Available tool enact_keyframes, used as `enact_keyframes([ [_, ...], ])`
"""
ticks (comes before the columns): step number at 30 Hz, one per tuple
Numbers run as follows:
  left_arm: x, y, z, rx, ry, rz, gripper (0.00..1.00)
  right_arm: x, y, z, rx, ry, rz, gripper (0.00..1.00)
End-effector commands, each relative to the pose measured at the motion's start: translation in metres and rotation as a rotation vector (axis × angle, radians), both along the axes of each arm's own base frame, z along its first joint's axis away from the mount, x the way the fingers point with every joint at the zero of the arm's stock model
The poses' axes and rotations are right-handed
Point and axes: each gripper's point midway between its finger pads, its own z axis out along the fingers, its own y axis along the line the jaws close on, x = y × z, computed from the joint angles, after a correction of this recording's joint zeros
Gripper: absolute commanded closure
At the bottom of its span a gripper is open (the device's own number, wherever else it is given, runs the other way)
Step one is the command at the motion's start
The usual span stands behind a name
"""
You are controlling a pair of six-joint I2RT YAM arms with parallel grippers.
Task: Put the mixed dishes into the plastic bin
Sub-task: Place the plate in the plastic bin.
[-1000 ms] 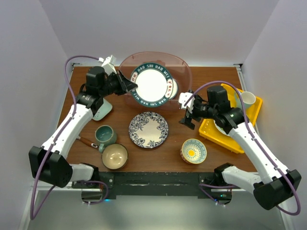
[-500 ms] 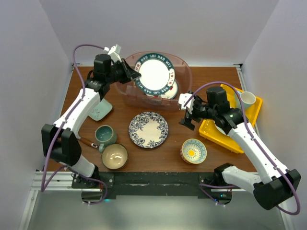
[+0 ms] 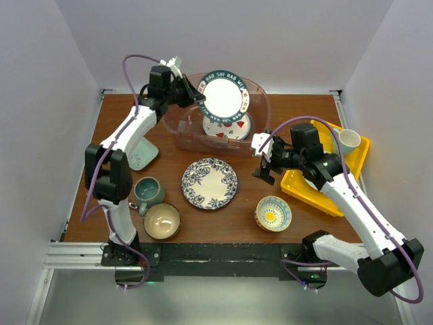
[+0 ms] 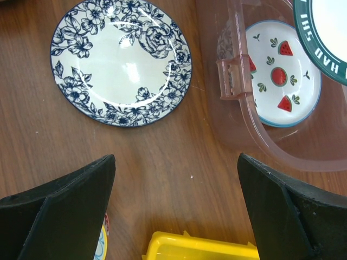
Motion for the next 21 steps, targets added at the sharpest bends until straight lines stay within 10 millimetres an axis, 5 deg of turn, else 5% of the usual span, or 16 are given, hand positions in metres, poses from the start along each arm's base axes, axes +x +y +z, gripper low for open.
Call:
enact_keyframes([
  [1,0.028,-0.004,0.032,-0.052,-0.089,0.011,1.0,0.001,0.003,0.008,0.016,-0.039,0.017,0.02],
  [8,0.055,-0.014,-0.008,-0.04,-0.024,-0.001,1.0,0.001,0.003,0.005,0.01,-0.037,0.017,0.02],
  [21,0.067,-0.016,-0.074,0.008,0.083,-0.005,1.0,0.001,0.004,0.002,0.001,-0.039,0.019,0.02],
])
